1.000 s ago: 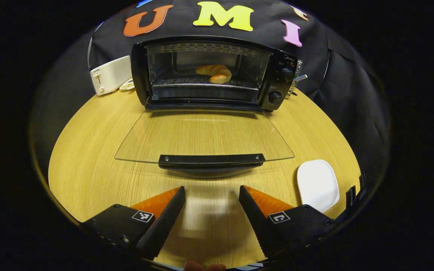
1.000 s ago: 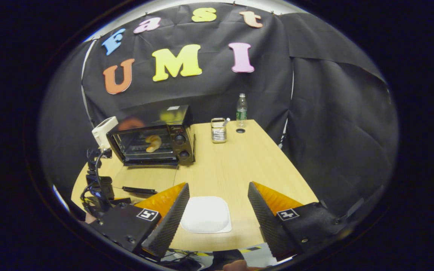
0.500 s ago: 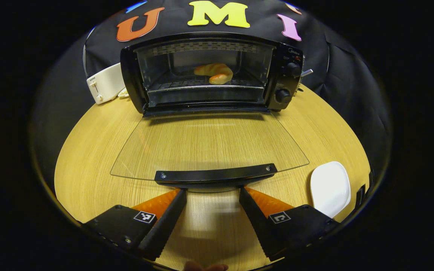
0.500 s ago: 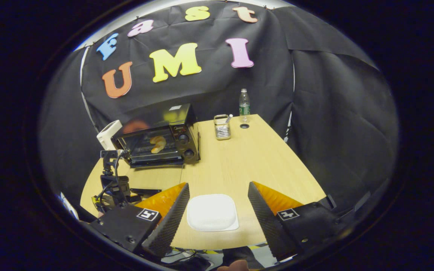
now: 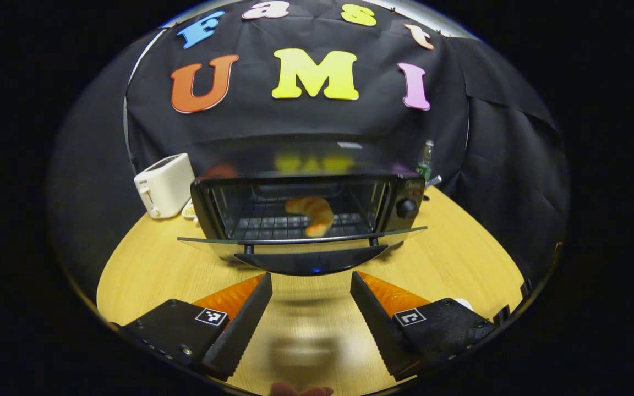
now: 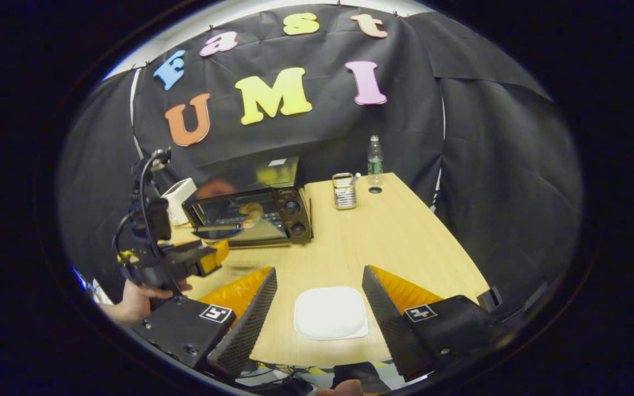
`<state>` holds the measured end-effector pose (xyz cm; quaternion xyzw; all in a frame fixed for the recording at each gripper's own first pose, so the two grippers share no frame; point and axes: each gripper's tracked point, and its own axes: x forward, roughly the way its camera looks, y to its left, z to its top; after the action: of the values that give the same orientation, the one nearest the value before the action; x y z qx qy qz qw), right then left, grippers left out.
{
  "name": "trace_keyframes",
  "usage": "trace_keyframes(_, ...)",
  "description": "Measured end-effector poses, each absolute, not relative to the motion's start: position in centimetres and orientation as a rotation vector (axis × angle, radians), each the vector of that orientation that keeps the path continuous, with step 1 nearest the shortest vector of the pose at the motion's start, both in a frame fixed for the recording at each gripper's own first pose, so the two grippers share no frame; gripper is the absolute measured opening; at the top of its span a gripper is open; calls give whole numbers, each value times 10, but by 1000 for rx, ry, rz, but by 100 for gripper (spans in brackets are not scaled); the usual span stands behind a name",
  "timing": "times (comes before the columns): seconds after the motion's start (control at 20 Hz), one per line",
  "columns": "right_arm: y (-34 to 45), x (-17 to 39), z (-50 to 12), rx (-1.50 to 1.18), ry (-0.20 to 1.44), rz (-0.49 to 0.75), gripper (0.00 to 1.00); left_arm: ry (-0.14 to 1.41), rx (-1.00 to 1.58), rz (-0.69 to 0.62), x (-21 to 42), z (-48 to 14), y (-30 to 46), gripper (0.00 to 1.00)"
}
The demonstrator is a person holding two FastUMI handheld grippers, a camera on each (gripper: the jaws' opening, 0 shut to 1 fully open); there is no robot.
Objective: Open the electric oven with the left hand, put the food in, and close the electric oven.
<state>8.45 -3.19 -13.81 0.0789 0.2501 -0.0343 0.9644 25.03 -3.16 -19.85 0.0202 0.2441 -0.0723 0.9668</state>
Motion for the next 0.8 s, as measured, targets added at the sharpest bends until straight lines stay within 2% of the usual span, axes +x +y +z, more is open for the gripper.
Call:
trace_keyframes(0.15, -33, 87, -117, 127, 448, -83, 97, 395, 34, -155, 265, -151, -30, 94)
trace_keyframes(0.3, -28, 100, -88, 99, 368, -87, 98, 291, -10, -186, 254, -94, -32, 94)
trace_keyframes(0.6, 15, 122, -15, 25, 193, -37, 98, 105, -1, -188, 199, 13, -4, 94)
trace_keyframes(0.8, 60, 121, 22, 40, 109, 19, 97, 29, -23, -168, 154, 53, 19, 93)
